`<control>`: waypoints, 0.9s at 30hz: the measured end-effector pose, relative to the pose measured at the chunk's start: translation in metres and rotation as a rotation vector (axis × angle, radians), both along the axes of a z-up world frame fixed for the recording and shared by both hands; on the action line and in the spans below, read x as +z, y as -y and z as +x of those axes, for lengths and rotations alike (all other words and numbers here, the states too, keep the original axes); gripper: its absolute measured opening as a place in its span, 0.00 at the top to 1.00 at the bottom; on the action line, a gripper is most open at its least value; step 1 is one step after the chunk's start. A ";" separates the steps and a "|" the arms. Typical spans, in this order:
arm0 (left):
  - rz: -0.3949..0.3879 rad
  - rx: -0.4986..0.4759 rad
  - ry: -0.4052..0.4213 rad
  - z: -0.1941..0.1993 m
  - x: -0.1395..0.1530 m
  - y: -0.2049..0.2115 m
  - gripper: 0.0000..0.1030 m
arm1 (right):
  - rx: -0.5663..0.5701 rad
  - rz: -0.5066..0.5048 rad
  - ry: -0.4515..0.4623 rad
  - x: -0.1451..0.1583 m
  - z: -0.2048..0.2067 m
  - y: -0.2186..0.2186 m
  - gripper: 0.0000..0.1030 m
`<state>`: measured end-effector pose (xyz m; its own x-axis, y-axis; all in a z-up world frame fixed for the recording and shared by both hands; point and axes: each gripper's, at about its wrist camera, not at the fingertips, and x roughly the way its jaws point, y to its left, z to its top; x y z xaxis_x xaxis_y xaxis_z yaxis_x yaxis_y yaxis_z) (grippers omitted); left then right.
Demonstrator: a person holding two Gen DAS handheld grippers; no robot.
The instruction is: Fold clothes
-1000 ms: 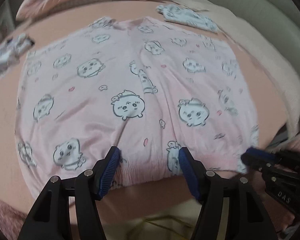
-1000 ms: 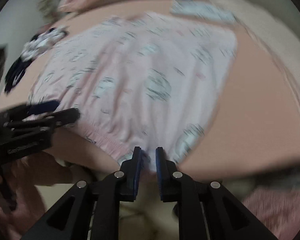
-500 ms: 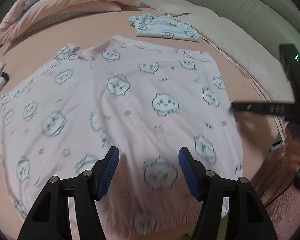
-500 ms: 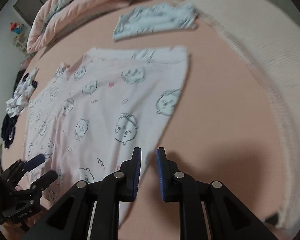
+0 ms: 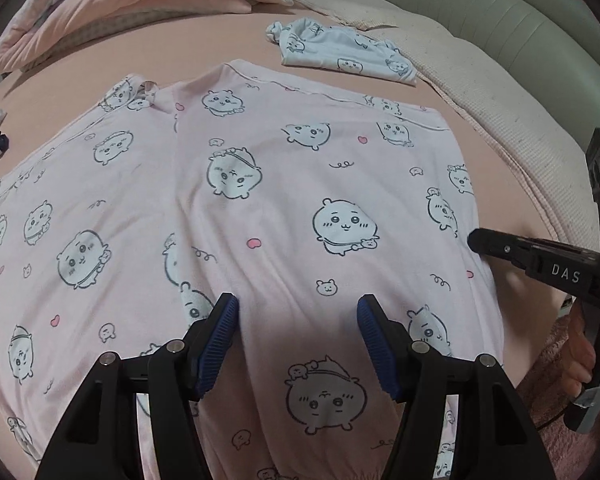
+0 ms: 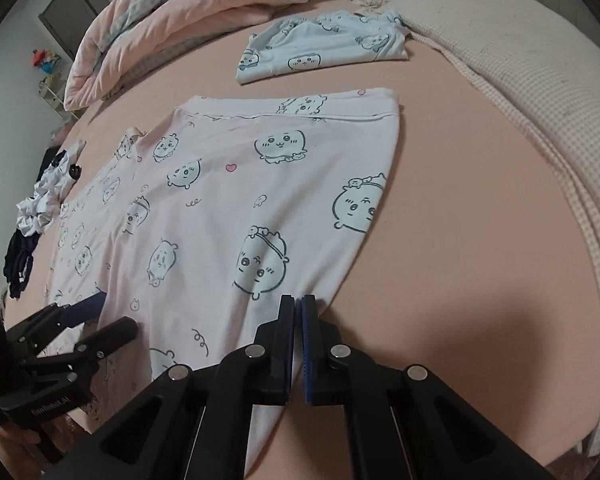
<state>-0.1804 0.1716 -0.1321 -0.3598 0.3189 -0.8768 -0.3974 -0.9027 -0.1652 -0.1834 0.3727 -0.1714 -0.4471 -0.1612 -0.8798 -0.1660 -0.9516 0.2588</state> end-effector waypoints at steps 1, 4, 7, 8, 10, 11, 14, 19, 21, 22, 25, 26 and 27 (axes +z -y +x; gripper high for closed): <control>0.001 0.003 0.000 0.000 0.000 0.001 0.42 | -0.004 0.002 0.009 0.000 -0.001 -0.003 0.97; -0.010 0.005 0.001 0.002 0.001 0.002 0.42 | -0.001 -0.020 0.015 0.001 -0.001 -0.006 0.68; -0.027 0.004 -0.013 0.005 0.003 0.003 0.42 | -0.003 -0.015 0.021 0.004 0.000 -0.006 0.55; -0.029 0.008 -0.016 0.006 0.004 0.004 0.42 | -0.005 0.011 0.017 0.004 0.000 -0.004 0.55; -0.028 0.015 -0.018 0.008 0.006 0.006 0.42 | -0.007 0.065 0.010 0.005 0.001 -0.001 0.57; -0.025 0.016 -0.015 0.008 0.006 0.007 0.42 | -0.008 0.065 0.012 0.003 0.001 -0.001 0.73; -0.024 0.024 -0.009 0.009 0.006 0.008 0.42 | -0.008 0.011 -0.002 0.000 0.002 -0.006 0.95; -0.022 0.020 -0.007 0.011 0.008 0.006 0.42 | 0.004 -0.027 -0.031 0.003 0.006 -0.009 0.98; -0.026 0.020 -0.008 0.011 0.008 0.006 0.42 | -0.003 0.023 -0.034 0.005 0.007 -0.009 0.98; -0.026 0.021 -0.006 0.011 0.007 0.006 0.42 | -0.011 0.031 -0.034 0.006 0.007 -0.012 0.98; -0.030 0.025 -0.001 0.010 0.006 0.008 0.42 | -0.040 0.023 -0.027 0.005 0.010 -0.024 0.99; -0.032 0.021 0.002 0.011 0.004 0.008 0.42 | -0.040 0.021 -0.017 0.004 0.010 -0.025 0.99; -0.037 0.015 0.007 0.011 0.002 0.008 0.42 | -0.039 0.019 -0.006 0.002 0.010 -0.026 0.99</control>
<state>-0.1697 0.1637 -0.1299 -0.3582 0.2806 -0.8905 -0.3832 -0.9139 -0.1339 -0.1731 0.3992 -0.1695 -0.4584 -0.1263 -0.8797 -0.2017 -0.9492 0.2414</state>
